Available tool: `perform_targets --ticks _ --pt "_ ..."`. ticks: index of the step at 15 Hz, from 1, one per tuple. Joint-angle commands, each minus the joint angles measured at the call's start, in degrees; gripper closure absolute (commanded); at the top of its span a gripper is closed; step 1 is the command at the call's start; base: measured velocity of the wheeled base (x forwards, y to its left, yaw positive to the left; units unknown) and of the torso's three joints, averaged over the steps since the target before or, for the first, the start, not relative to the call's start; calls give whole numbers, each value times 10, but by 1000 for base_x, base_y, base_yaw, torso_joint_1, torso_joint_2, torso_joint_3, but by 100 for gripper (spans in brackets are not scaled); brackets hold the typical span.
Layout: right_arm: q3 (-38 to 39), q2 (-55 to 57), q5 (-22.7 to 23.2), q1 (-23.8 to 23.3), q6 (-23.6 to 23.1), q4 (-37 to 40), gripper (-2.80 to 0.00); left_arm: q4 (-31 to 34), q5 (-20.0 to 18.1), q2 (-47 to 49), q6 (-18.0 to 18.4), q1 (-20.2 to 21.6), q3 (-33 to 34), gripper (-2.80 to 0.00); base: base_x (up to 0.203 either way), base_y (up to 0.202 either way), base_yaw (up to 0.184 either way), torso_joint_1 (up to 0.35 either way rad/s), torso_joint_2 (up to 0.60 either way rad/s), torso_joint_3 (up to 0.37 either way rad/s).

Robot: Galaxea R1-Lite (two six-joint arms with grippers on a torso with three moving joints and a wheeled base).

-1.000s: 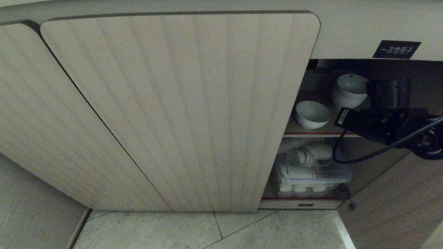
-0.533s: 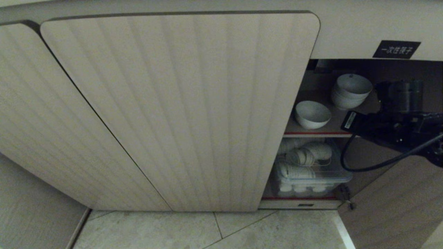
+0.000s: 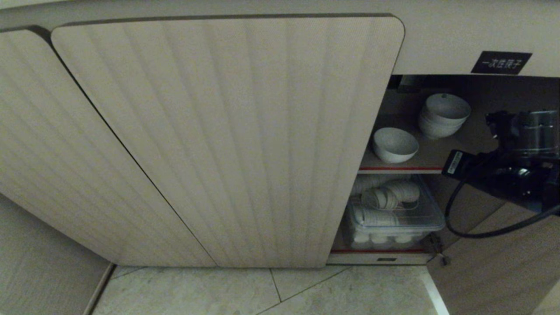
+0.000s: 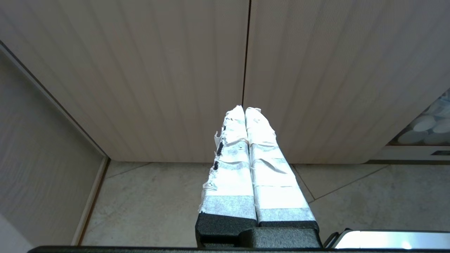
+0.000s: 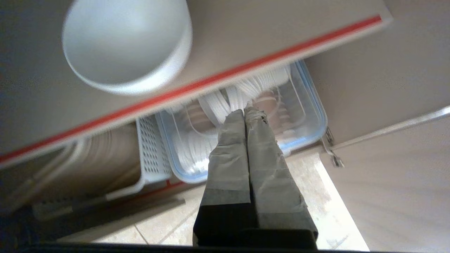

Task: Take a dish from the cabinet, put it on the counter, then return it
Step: Close the cabinet door

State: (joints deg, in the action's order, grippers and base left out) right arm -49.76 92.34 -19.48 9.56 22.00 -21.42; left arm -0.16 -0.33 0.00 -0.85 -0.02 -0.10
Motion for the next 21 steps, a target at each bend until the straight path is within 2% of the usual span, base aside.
perform_targets --ticks 1,21 --pt "23 -23 0 0 2 -1 0 0 0 0 0 -1 0 0 0 0 0 0 0 0" --pt "157 -172 16 0 -22 7 0 0 0 0 0 0 0 0 0 0 0 0 0 0"
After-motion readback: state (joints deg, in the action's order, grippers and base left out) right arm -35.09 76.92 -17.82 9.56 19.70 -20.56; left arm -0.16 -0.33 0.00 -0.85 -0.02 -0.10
